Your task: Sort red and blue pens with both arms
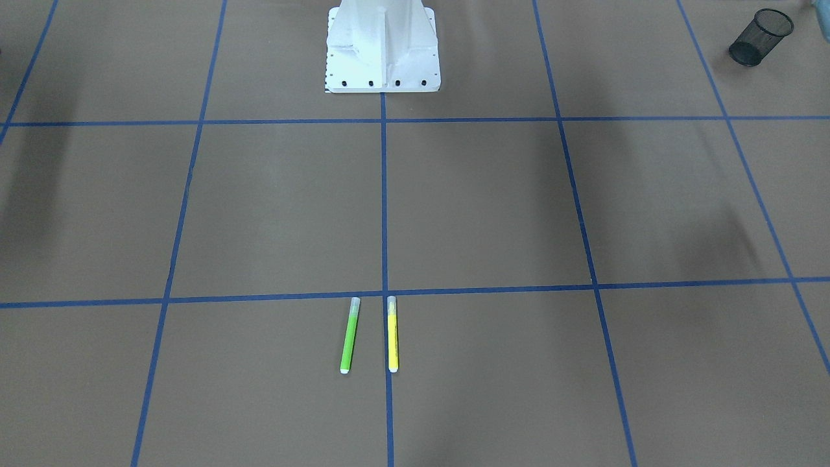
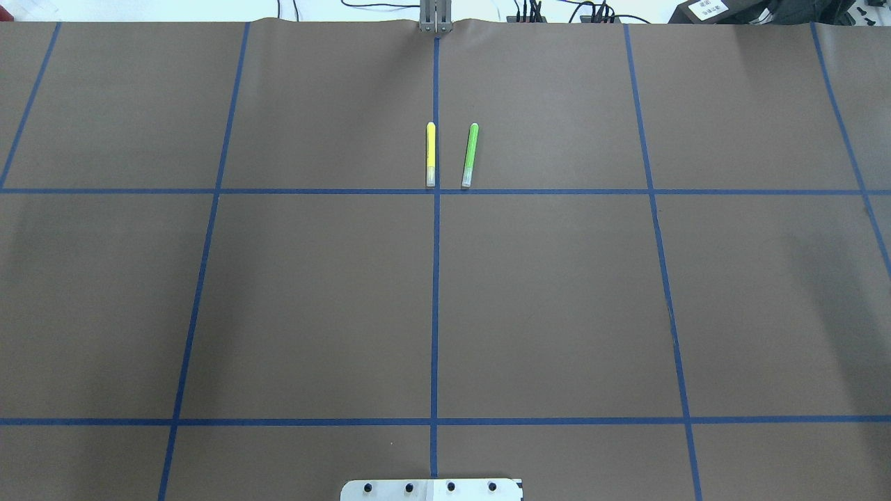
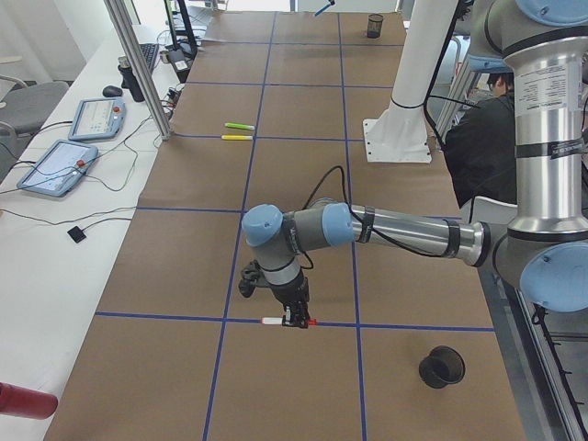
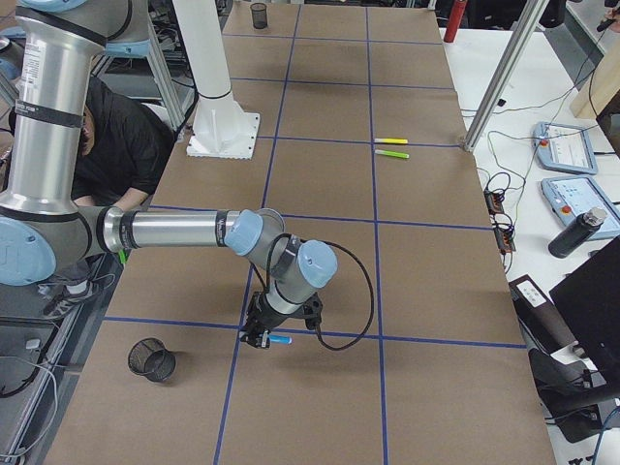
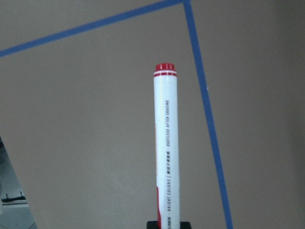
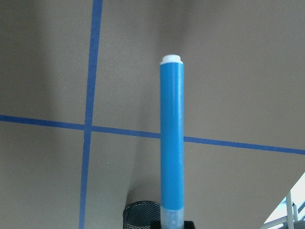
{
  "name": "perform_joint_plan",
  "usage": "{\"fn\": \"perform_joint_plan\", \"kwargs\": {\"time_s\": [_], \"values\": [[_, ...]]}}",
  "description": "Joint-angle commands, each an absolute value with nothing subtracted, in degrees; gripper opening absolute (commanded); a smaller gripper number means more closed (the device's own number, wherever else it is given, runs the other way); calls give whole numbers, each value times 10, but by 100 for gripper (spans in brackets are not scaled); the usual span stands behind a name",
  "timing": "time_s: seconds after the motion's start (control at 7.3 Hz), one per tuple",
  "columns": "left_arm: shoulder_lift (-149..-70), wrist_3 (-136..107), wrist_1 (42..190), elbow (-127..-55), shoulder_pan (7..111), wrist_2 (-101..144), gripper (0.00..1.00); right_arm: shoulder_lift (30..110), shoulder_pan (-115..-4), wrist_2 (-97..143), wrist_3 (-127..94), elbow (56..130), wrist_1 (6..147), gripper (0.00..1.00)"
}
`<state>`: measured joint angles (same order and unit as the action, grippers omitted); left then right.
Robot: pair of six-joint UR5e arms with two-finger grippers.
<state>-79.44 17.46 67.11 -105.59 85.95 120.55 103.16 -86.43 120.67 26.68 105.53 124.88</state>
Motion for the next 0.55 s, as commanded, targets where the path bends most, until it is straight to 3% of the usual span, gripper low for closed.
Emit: {"fn": "perform_joint_plan", "kwargs": {"time_s": [0.0,0.14,0.41], "values": [[-674,192,657,-1086,896,1222,0,1035,-880,1209,268,1057,1246,0],[-628,192,644,-1099,921,1236,0,1038,-880,1209,266,1058,1244,0],[-612,195,538,-1097,961,1251,0,1033,-880,1242,269,1063,1243,0]]}}
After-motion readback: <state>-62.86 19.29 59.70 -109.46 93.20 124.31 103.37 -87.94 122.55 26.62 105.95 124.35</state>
